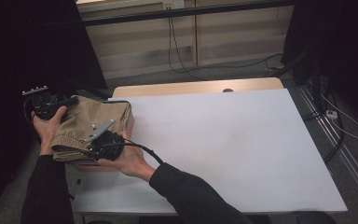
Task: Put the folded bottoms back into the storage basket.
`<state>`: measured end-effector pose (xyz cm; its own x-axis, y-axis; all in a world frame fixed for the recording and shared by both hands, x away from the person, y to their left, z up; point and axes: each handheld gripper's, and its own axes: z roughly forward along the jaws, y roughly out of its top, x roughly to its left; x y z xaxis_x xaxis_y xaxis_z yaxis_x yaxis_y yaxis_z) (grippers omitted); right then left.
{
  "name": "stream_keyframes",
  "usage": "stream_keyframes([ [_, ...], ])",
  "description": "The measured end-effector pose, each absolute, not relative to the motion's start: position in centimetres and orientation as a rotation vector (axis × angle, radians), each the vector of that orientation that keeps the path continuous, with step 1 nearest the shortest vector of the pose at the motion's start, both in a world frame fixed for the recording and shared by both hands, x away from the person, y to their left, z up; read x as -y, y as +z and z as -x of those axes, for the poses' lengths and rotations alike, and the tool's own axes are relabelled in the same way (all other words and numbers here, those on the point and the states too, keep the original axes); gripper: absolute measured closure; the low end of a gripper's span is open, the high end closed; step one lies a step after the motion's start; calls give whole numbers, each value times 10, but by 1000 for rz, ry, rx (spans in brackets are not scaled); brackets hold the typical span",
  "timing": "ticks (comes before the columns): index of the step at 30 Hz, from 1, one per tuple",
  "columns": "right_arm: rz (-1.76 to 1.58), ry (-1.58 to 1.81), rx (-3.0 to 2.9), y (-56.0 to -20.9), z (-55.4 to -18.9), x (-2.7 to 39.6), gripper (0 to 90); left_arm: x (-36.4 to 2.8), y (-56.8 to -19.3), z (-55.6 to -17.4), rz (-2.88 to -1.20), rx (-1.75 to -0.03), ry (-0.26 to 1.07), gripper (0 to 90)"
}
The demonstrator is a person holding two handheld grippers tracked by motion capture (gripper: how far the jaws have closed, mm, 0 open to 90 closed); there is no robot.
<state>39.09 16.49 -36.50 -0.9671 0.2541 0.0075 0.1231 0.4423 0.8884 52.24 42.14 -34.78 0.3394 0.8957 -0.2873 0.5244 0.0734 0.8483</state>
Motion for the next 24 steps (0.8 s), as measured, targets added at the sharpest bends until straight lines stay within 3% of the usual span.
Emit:
stream_keyframes([
  [24,-399,1552,-2574,-377,-403,-168,786,-416,-360,-537,-1641,-1336,464,870],
])
